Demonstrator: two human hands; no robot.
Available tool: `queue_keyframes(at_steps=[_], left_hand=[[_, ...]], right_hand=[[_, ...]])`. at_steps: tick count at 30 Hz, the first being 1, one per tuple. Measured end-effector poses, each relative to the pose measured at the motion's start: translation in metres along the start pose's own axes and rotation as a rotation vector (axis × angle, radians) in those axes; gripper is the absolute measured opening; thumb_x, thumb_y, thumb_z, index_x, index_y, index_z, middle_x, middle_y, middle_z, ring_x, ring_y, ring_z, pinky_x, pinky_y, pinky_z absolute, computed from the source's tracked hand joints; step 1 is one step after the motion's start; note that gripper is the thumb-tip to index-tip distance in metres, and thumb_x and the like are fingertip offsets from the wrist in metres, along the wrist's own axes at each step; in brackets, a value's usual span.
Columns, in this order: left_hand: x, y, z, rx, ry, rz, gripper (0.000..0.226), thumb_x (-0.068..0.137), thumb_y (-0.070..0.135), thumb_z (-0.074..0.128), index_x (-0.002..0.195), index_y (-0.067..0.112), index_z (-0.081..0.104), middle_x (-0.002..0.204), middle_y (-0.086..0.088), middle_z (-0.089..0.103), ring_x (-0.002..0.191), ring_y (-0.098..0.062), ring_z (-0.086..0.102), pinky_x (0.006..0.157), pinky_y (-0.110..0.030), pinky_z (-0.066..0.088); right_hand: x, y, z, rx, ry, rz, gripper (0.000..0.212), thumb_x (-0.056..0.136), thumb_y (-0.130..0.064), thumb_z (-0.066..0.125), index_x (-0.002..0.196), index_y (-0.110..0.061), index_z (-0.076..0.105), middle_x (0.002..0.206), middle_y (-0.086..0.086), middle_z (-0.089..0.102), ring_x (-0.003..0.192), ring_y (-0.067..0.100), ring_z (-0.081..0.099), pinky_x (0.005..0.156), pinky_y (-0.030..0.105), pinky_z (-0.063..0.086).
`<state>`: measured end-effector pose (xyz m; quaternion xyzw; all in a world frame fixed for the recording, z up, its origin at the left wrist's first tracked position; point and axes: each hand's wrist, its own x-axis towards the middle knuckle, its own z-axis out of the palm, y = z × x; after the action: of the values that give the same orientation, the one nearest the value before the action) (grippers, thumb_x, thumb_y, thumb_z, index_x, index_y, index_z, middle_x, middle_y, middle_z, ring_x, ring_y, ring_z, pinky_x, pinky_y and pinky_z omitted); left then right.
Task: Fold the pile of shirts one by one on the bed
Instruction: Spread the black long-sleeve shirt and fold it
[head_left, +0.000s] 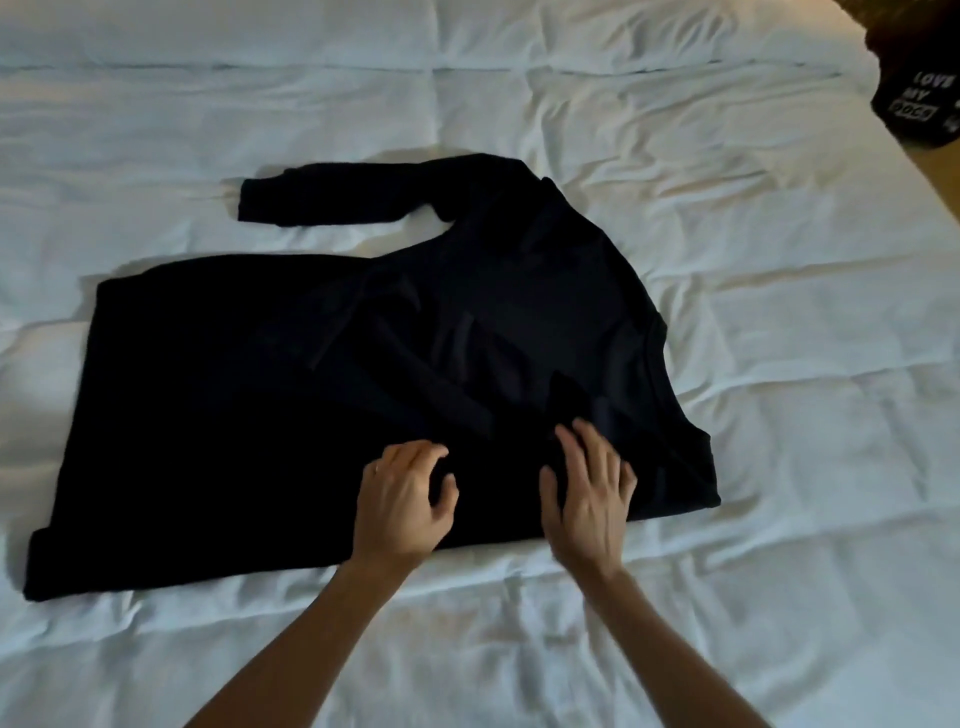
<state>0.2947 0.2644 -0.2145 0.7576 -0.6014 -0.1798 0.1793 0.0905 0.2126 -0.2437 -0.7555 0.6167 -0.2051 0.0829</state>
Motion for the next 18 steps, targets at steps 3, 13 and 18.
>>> queue_keyframes(at_steps=[3,13,18], left_hand=[[0.002,-0.004,0.012,0.067,-0.112,-0.092,0.051,0.085,0.05,0.042,0.116,0.017,0.065,0.118,0.001,0.061,0.109,-0.022,0.057,0.091,-0.043,0.044],[0.028,-0.022,0.009,-0.061,-0.179,-0.135,0.021,0.101,0.035,0.051,0.112,0.02,0.062,0.076,0.01,0.063,0.075,-0.019,0.066,0.074,-0.036,0.047],[0.03,-0.017,0.027,0.059,-0.166,-0.175,0.015,0.104,0.033,0.04,0.103,0.025,0.052,0.068,0.009,0.056,0.075,-0.024,0.065,0.073,-0.036,0.035]], right_hand=[[0.058,0.003,-0.003,-0.043,-0.085,0.072,0.058,0.092,-0.041,0.052,0.144,-0.016,0.045,0.146,0.003,0.047,0.133,0.025,0.041,0.109,0.05,0.029],[0.166,0.03,-0.008,0.264,-0.36,0.175,0.02,0.095,-0.027,0.062,0.111,-0.016,0.066,0.092,0.0,0.067,0.091,0.025,0.064,0.076,0.033,0.047],[0.118,0.03,-0.009,0.316,-0.287,0.219,0.048,0.1,-0.046,0.049,0.139,-0.018,0.047,0.134,0.002,0.053,0.118,0.018,0.052,0.09,0.034,0.045]])
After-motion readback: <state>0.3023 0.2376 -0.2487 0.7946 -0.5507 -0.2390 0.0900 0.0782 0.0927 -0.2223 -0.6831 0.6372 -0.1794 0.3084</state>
